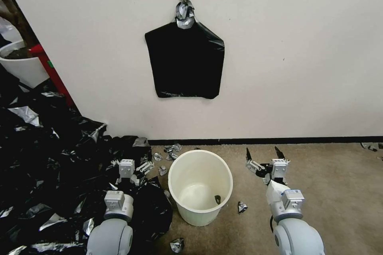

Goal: Place a trash bag onto the trash bin.

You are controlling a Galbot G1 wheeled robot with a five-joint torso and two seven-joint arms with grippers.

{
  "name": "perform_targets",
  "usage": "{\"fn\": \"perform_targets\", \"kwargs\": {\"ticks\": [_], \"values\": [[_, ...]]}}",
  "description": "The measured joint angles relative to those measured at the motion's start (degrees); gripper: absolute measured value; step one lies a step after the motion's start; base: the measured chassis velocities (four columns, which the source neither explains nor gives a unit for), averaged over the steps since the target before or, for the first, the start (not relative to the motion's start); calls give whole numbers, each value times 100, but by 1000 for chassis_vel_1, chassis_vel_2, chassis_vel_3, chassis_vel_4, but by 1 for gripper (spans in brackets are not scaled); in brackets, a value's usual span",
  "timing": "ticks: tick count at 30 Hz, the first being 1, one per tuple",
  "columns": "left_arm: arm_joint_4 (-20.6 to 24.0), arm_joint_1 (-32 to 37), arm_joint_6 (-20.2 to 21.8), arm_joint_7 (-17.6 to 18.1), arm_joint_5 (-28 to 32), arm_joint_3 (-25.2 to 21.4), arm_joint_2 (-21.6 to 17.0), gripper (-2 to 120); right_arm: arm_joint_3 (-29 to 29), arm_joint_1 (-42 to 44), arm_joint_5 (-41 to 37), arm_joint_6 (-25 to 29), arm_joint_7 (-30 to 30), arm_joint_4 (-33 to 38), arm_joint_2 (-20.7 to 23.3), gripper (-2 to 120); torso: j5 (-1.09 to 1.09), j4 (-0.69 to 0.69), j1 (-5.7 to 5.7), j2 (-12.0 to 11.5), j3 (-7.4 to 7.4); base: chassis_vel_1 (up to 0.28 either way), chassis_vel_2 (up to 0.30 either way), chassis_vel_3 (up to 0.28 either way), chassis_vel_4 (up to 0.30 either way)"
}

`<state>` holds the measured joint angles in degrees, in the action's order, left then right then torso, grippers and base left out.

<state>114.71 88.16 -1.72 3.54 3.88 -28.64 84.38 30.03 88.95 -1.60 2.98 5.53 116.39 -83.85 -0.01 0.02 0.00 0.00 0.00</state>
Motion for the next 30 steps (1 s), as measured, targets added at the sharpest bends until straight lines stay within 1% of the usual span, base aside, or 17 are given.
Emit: {"fn": "perform_targets", "kwargs": {"ticks": [1,4,5,6,8,10,12,13,15,18,20,21,22,24,26,29,30], "values": [[0,0,0,0,0,0,0,100,0,0,0,0,0,0,0,100,0,0,0,0,0,0,0,0,0],[75,-136,-384,747,802,601,-320,100,-212,32,-270,449,729,255,310,100,0,-3,0,0,0,0,0,0,0],[75,-136,-384,747,802,601,-320,100,-212,32,-270,449,729,255,310,100,0,-3,0,0,0,0,0,0,0],[53,-161,-548,846,783,679,-347,100,-278,52,-366,551,761,264,381,100,1,-3,0,0,0,0,0,0,0],[-11,-178,-726,866,608,685,-332,100,-301,61,-399,587,761,263,407,100,4,-3,0,0,0,0,0,0,0],[-68,-188,-974,833,213,621,-302,100,-334,65,-427,644,736,266,453,100,0,-2,0,0,0,0,0,0,0],[-95,-196,-1166,729,-206,468,-288,100,-368,62,-422,662,688,253,489,100,2,-2,0,0,0,0,0,0,0],[-95,-196,-1166,729,-206,468,-288,100,-368,62,-422,662,688,253,489,100,2,-2,0,0,0,0,0,0,0],[-132,-187,-1468,560,-540,262,-288,100,-428,-9,-426,781,521,155,554,100,1,-3,0,0,0,0,0,0,0],[-139,-132,-1626,513,-538,175,-312,100,-559,-239,-489,1070,304,-77,618,100,0,-3,0,0,0,0,0,0,0],[-138,-48,-1742,509,-213,184,-363,100,-854,-752,-904,1309,65,-494,657,100,1,-4,0,0,0,0,0,0,0],[-128,8,-1792,509,32,225,-389,100,-1086,-1152,-1327,1410,-83,-724,655,100,2,-3,0,0,0,0,0,0,0],[-128,8,-1792,509,32,225,-389,100,-1086,-1152,-1327,1410,-83,-724,655,100,2,-3,0,0,0,0,0,0,0],[-102,77,-1822,511,255,272,-407,100,-1394,-1677,-1865,1505,-251,-964,623,100,1,-1,0,0,0,0,0,0,0],[-76,138,-1830,512,345,290,-414,100,-1917,-2535,-2696,1571,-407,-1288,508,100,0,1,0,0,1,0,0,0,0],[-72,151,-1831,511,340,290,-414,100,-2023,-2718,-2893,1572,-427,-1352,475,100,0,0,0,0,1,0,0,0,0],[-39,198,-1824,512,259,256,-413,100,-2454,-3567,-3884,1545,-444,-1625,308,100,0,-1,0,0,1,0,0,0,0]]}}
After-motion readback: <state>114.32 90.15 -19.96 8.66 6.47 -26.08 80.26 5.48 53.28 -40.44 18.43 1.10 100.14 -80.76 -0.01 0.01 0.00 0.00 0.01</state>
